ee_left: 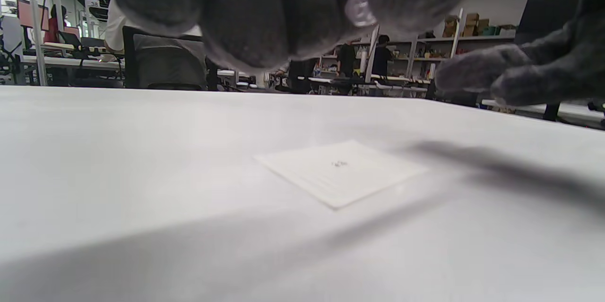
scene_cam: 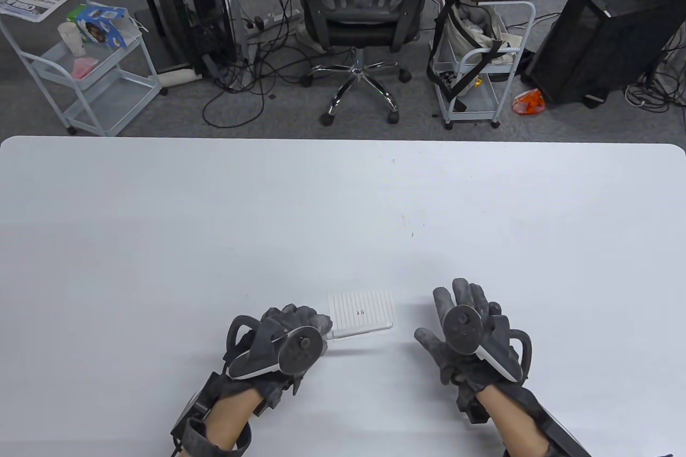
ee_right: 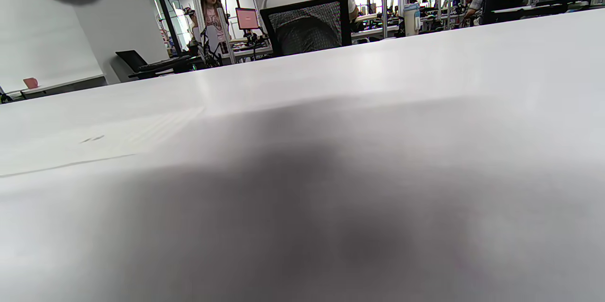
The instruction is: Squeeze and apply correction pen on text
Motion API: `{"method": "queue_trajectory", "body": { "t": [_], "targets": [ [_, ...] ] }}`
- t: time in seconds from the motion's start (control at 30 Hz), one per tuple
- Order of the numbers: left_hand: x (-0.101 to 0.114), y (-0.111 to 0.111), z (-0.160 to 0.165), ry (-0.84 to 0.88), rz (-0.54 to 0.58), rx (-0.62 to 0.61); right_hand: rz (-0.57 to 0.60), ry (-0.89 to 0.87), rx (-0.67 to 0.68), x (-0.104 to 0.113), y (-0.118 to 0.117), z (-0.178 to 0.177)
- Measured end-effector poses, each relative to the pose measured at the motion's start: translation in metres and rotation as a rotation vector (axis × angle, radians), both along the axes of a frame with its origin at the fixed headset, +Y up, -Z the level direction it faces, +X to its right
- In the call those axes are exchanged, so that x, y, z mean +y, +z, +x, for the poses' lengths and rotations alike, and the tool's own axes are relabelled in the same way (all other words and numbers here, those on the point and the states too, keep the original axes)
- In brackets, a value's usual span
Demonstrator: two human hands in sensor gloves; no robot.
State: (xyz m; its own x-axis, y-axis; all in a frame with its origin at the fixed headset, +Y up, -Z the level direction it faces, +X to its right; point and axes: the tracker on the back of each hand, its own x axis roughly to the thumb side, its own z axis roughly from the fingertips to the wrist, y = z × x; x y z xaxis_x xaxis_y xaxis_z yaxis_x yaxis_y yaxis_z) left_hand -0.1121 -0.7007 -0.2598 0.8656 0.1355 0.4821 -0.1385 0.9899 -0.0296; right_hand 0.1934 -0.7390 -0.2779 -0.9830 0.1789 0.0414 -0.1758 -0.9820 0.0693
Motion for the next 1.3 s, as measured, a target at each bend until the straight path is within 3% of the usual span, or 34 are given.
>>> {"method": "queue_trajectory", "body": {
  "t": [0.13, 0.3, 0.47, 0.63, 0.97, 1.3],
  "targets": [
    [0.002, -0.007, 0.001, 0.106, -0.031, 0.030, 0.021, -0.010, 0.008, 0.001, 0.001, -0.001],
    [-0.013, -0.007, -0.006, 0.252, -0.116, 0.002, 0.036, -0.047, 0.024, 0.001, 0.001, -0.005],
    [-0.017, -0.004, -0.020, 0.407, -0.125, 0.001, 0.057, -0.128, 0.051, 0.002, 0.003, -0.009],
    [-0.022, -0.005, -0.023, 0.580, -0.210, -0.017, 0.102, -0.273, 0.101, 0.008, 0.007, -0.016],
    [-0.022, 0.004, 0.019, 0.463, -0.283, -0.139, 0.053, -0.859, 0.301, 0.011, 0.007, -0.041],
    [-0.023, 0.007, 0.037, 0.287, -0.246, -0.145, 0.071, -0.908, 0.260, 0.008, 0.003, -0.047]
  ]
}}
